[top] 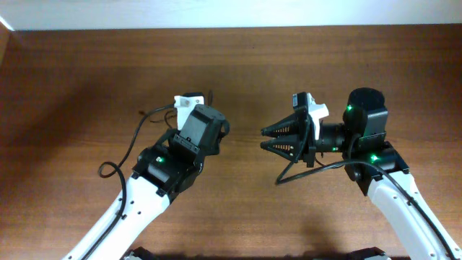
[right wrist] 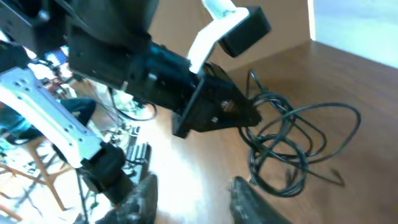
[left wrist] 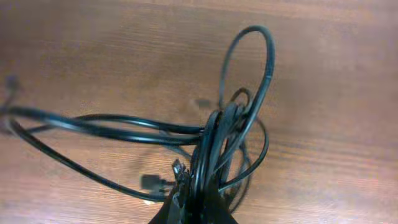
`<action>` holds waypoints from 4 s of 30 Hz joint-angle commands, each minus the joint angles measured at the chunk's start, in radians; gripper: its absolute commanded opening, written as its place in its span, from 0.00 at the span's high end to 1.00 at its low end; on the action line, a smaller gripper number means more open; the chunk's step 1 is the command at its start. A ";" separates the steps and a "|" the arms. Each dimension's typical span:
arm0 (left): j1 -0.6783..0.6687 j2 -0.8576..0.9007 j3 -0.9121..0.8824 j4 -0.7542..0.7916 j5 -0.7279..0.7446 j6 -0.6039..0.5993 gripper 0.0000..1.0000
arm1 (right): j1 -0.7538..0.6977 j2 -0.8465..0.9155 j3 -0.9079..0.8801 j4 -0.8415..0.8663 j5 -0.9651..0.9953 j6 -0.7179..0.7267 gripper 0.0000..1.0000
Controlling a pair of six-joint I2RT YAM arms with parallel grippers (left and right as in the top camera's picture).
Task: Untangle cables
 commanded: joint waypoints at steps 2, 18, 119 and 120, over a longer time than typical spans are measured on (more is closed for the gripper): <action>0.004 -0.002 -0.004 0.012 0.154 0.306 1.00 | -0.002 -0.010 0.013 -0.042 0.069 -0.017 0.53; 0.004 -0.002 -0.004 -0.024 0.710 0.608 1.00 | -0.002 -0.010 0.012 -0.348 0.350 -0.621 0.32; 0.004 0.068 -0.003 0.220 0.498 0.273 1.00 | -0.140 -0.003 0.012 -0.420 0.649 0.092 0.01; 0.004 0.068 -0.003 0.260 0.520 0.273 1.00 | -0.140 -0.003 0.012 -0.416 0.609 0.068 0.01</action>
